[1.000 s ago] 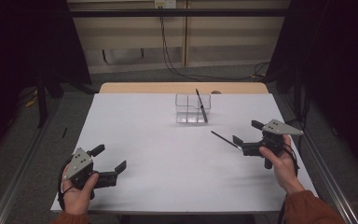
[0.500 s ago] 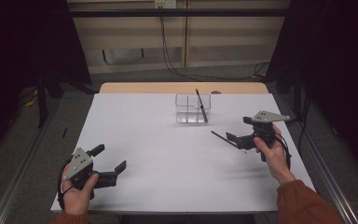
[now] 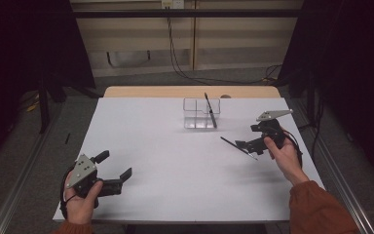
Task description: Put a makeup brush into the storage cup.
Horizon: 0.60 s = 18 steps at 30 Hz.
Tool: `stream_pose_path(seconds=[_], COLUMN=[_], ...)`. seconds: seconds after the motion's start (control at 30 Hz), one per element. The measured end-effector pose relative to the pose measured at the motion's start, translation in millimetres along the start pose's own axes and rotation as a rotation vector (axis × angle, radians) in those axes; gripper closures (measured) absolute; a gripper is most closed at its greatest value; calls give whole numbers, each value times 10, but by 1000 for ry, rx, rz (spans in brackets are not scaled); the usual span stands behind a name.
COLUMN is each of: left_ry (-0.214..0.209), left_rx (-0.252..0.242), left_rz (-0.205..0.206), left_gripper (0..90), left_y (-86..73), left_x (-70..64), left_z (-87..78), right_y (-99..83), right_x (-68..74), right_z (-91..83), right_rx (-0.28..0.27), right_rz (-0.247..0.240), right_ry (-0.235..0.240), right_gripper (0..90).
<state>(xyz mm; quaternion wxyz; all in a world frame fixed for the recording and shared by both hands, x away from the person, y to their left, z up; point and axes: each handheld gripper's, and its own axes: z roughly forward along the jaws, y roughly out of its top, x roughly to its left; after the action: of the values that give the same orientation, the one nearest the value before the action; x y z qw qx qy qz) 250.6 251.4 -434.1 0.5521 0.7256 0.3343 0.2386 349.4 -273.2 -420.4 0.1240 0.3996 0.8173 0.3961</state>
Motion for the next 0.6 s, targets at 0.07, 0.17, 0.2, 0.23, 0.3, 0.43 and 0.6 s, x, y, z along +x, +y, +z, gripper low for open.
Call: stream_pose_path(seconds=[0.07, 0.17, 0.2, 0.23, 0.3, 0.43, 0.6], left_ry=[-1, -1, -1, 0, 1, 1, 1], left_rx=[0, 2, 3, 4, 4, 5, 6], left_rz=[0, 3, 4, 4, 4, 3, 7], left_gripper=[25, 25, 25, 25, 25, 25, 25], left_y=[0, 1, 0, 0, 0, -2, 1], left_x=[0, 0, 2, 2, 2, 2, 6], left_z=[1, 4, 4, 4, 3, 4, 10], right_y=[9, 27, 33, 39, 48, 79, 167], right_x=[-24, -57, -67, -72, -83, -88, -101], right_z=[15, 25, 29, 31, 37, 42, 43], right_rx=[38, 84, 99, 120, 141, 193, 293], right_rz=[1, 9, 6, -3, -18, -53, -64], right_ry=[13, 33, 39, 37, 26, 29, 56], right_gripper=[34, 46, 52, 53, 54, 60, 67])
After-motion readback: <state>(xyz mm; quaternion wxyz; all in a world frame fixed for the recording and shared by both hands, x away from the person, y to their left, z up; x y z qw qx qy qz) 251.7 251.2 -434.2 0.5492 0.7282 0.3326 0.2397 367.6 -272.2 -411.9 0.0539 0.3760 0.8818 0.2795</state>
